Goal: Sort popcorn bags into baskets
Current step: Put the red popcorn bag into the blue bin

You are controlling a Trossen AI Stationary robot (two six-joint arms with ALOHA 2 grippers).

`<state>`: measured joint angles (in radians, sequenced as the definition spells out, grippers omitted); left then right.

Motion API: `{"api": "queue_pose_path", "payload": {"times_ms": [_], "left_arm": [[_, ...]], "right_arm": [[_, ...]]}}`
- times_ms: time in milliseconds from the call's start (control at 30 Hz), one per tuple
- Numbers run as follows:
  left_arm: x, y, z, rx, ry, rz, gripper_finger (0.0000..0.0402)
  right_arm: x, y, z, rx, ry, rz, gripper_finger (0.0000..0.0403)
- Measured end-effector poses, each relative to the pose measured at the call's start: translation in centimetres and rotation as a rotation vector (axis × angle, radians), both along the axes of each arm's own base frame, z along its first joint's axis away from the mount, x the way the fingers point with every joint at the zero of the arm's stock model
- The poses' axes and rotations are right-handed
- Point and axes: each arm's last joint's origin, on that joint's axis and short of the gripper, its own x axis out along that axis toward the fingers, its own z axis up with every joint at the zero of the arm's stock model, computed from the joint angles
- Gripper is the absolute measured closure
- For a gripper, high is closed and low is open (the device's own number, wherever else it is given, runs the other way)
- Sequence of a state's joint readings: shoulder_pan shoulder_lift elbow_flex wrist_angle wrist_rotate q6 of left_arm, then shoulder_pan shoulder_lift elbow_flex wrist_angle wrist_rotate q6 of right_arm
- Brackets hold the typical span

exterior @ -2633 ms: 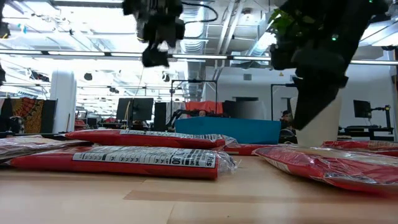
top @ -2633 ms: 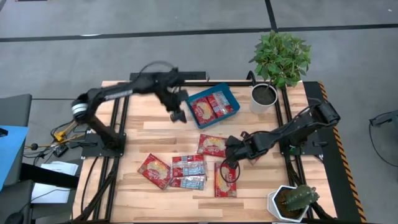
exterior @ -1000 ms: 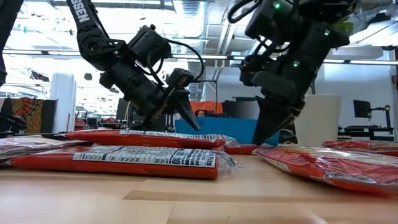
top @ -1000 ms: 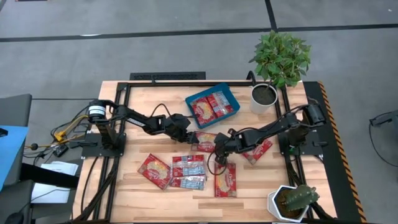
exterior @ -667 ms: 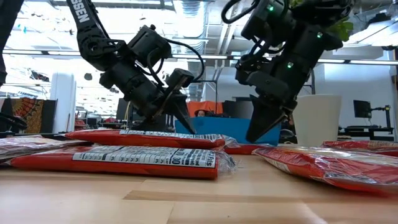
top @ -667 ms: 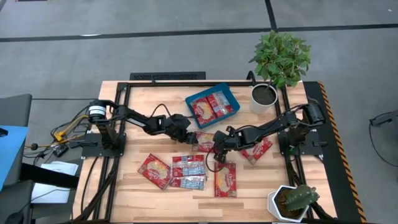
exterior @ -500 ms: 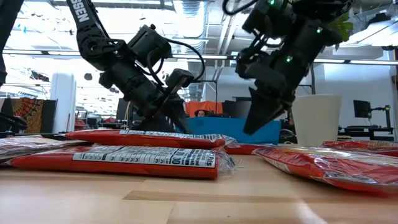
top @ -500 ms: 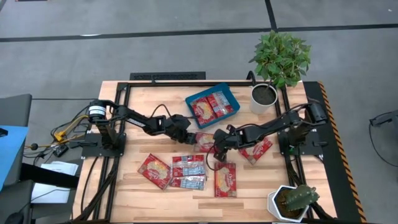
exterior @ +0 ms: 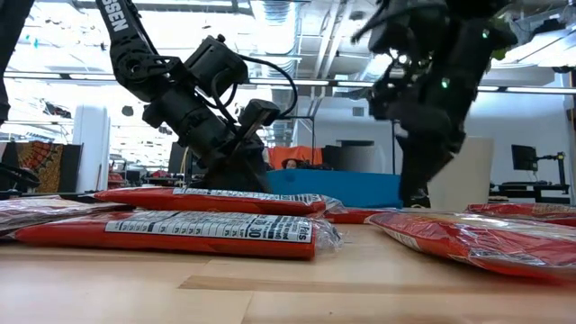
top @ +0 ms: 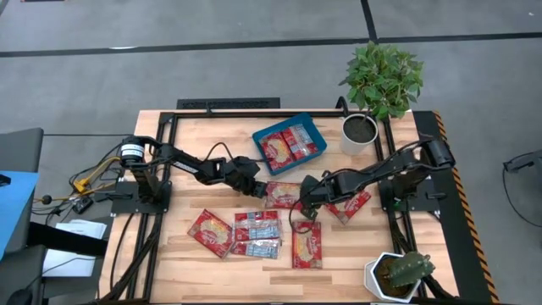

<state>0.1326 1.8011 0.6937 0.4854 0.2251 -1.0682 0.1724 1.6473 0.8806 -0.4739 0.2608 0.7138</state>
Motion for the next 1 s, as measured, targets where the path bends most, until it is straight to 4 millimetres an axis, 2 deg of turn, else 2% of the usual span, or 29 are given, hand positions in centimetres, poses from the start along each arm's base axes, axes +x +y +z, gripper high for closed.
{"api": "queue_pose_path", "payload": {"times_ms": [133, 367, 467, 533, 667, 800, 900, 1000], "left_arm": [[0.0, -0.1, 0.0, 0.000, -0.003, -0.029, 0.0307], [0.0, -0.1, 0.0, -0.016, -0.003, -0.010, 0.0160], [0.0, -0.1, 0.0, -0.035, 0.000, 0.000, 0.0120], [0.0, -0.1, 0.0, -0.042, 0.006, 0.002, 0.0108], [-0.2, -0.1, -0.2, -0.045, 0.030, 0.019, 0.0111], [-0.2, -0.1, -0.2, -0.047, 0.033, 0.027, 0.0141], [-0.1, -0.1, -0.2, -0.052, 0.031, 0.036, 0.0191], [-0.2, -0.1, -0.2, -0.051, 0.037, 0.037, 0.0264]], "right_arm": [[0.1, 0.4, -1.6, 0.000, 0.057, -0.017, 0.0301], [0.3, 0.6, -1.6, -0.014, 0.037, -0.005, 0.0301], [1.1, 0.5, -1.9, -0.023, -0.014, 0.028, 0.0301], [1.8, 0.3, -2.3, -0.021, -0.044, 0.053, 0.0302], [2.8, 0.0, -3.1, -0.011, -0.066, 0.067, 0.0313], [3.2, -0.2, -2.9, -0.013, -0.065, 0.085, 0.0326], [3.2, -0.3, -2.3, -0.015, -0.074, 0.108, 0.0332], [3.1, -0.4, -1.8, -0.010, -0.072, 0.113, 0.0333]]}}
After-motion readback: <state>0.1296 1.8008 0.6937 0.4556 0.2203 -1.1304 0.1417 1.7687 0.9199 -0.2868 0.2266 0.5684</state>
